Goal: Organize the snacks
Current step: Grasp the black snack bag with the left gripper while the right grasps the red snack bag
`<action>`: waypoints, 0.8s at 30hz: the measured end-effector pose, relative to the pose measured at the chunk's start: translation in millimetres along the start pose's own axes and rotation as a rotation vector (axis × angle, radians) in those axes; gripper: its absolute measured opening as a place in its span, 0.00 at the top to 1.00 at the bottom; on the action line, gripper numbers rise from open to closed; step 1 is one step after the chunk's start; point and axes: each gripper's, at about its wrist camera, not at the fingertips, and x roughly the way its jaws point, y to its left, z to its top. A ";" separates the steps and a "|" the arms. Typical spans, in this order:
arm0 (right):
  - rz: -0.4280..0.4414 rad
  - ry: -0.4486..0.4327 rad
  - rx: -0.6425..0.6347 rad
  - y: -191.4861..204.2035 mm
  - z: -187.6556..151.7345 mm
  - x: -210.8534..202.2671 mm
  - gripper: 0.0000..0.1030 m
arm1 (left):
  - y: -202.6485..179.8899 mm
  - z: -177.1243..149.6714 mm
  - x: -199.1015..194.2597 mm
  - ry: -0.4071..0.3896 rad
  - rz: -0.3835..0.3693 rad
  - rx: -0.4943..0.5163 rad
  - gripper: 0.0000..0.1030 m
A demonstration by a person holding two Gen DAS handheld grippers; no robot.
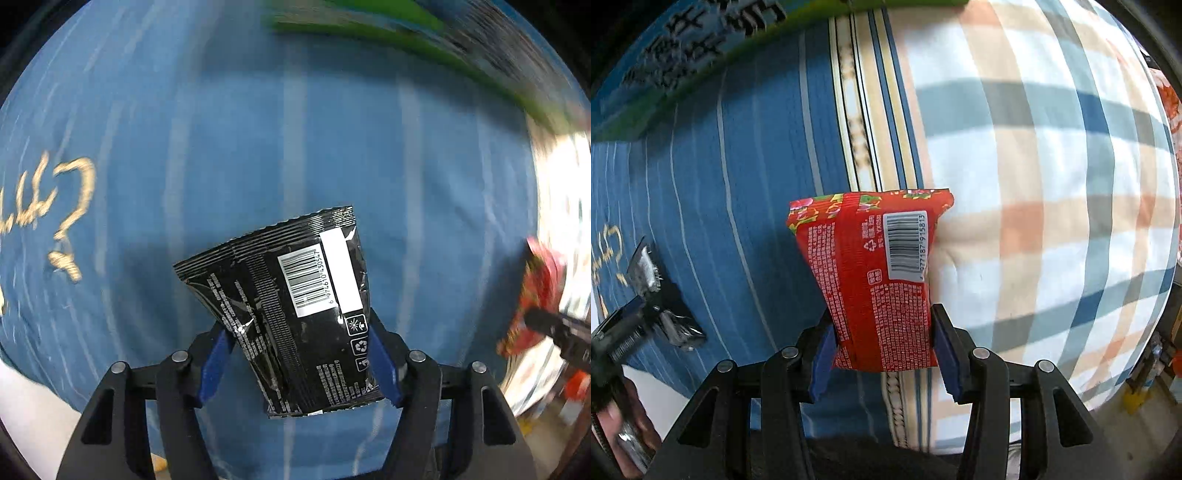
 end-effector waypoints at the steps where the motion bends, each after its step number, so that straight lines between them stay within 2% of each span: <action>1: 0.007 -0.002 0.001 -0.6 -2.9 0.5 0.50 | -11.3 -3.7 1.5 0.000 0.002 0.027 0.37; 3: 0.017 -0.008 -0.001 -0.5 -4.3 -1.0 0.50 | -32.2 -8.7 4.6 0.004 0.007 0.070 0.36; 5: 0.028 -0.003 0.001 -10.1 -4.7 -5.5 0.48 | -34.8 -8.0 -0.2 0.010 -0.020 0.054 0.34; 7: 0.034 0.005 -0.001 -22.5 -7.6 -8.9 0.33 | -39.0 -5.5 -5.5 0.020 -0.082 0.012 0.34; 8: 0.030 0.001 0.001 -23.6 -9.1 -9.3 0.30 | -28.4 -5.2 -5.8 0.032 -0.109 -0.009 0.33; 13: 0.057 0.010 0.037 -47.3 -19.6 0.2 0.30 | -9.0 -9.8 6.6 0.099 -0.183 -0.115 0.33; 14: 0.065 0.013 0.048 -50.2 -21.2 1.9 0.30 | -4.7 -11.1 11.1 0.114 -0.195 -0.130 0.29; 16: 0.064 0.008 0.061 -53.6 -21.9 5.8 0.30 | 6.8 -14.8 23.1 0.133 -0.194 -0.156 0.27; 18: 0.066 -0.003 0.077 -58.9 -21.6 7.7 0.31 | 4.1 -21.9 29.4 0.115 -0.172 -0.151 0.27; 21: 0.048 -0.021 0.083 -59.8 -12.8 5.4 0.44 | -11.5 -14.8 31.8 0.106 -0.111 -0.137 0.27; 24: 0.046 -0.026 0.078 -62.2 -10.8 -0.1 0.47 | -34.6 -15.4 28.7 0.080 -0.077 -0.136 0.44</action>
